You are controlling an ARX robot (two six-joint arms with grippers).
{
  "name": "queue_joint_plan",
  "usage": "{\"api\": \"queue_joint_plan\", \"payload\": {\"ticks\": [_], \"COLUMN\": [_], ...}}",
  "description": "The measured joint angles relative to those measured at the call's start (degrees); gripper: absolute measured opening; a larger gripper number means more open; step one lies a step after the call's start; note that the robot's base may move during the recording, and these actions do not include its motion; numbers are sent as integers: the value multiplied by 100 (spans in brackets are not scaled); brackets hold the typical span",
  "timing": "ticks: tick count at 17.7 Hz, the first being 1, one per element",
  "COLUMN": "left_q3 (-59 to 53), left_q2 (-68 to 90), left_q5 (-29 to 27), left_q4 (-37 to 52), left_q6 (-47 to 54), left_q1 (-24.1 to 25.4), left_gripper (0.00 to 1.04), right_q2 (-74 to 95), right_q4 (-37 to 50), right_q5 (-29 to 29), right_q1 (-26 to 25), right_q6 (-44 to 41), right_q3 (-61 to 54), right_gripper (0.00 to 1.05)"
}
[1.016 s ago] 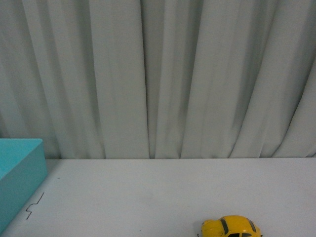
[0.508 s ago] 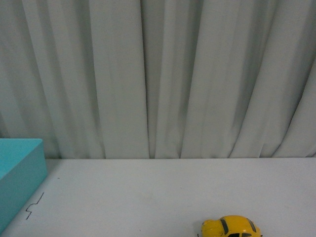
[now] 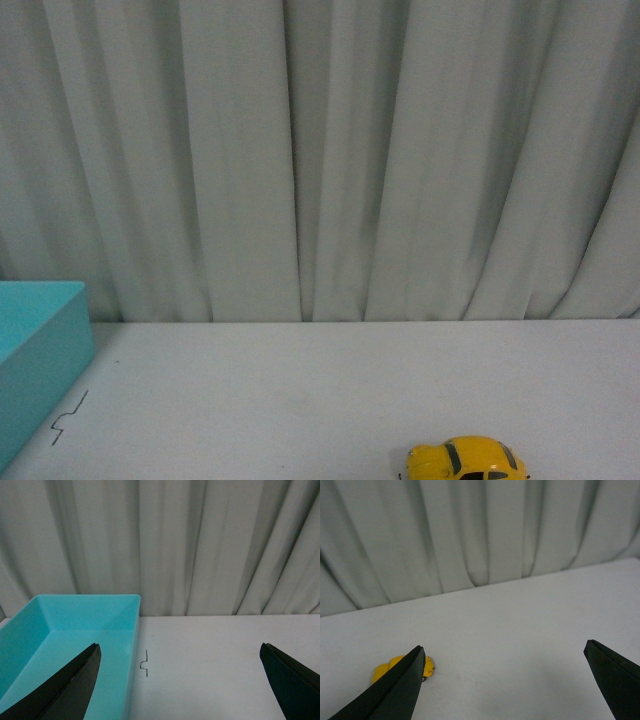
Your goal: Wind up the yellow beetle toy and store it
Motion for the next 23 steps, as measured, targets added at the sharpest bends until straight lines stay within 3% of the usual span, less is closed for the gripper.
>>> {"api": "queue_joint_plan", "payload": {"ticks": [1,2,5,7,8,11,20,21,23], "left_q3": [0,0,0,0,0,0,0,0,0], "left_q2": [0,0,0,0,0,0,0,0,0], "left_q5": [13,0,4,9,-7,4,4,4,4], "left_q4": [2,0,0,-2,0,0,0,0,0], "left_q6": [0,0,-2,0,-2,0,-2,0,-2], "left_q1": [0,7,0,0,0,0,0,0,0], "left_gripper": [98,98,98,98,98,98,98,98,98], "right_q2": [494,883,2677,3849,4319,6511,7928,8308,8911], "right_q4": [496,1139,3014,3950,4304,5534,5635,5639,4822], "right_q5": [382,181,-1508,-2175,-2358,-2833,-3696,-4135,-5322], "right_q1": [-120,-778,-2782,-3630,-3770,-3095,-2345,-2146,-1711], "right_q6": [413,575,553,472,424,138,-260,-481,-1217], "right_q3": [0,28,317,597,769,2074,3220,3550,4358], "right_gripper": [98,98,98,98,98,98,98,98,98]}}
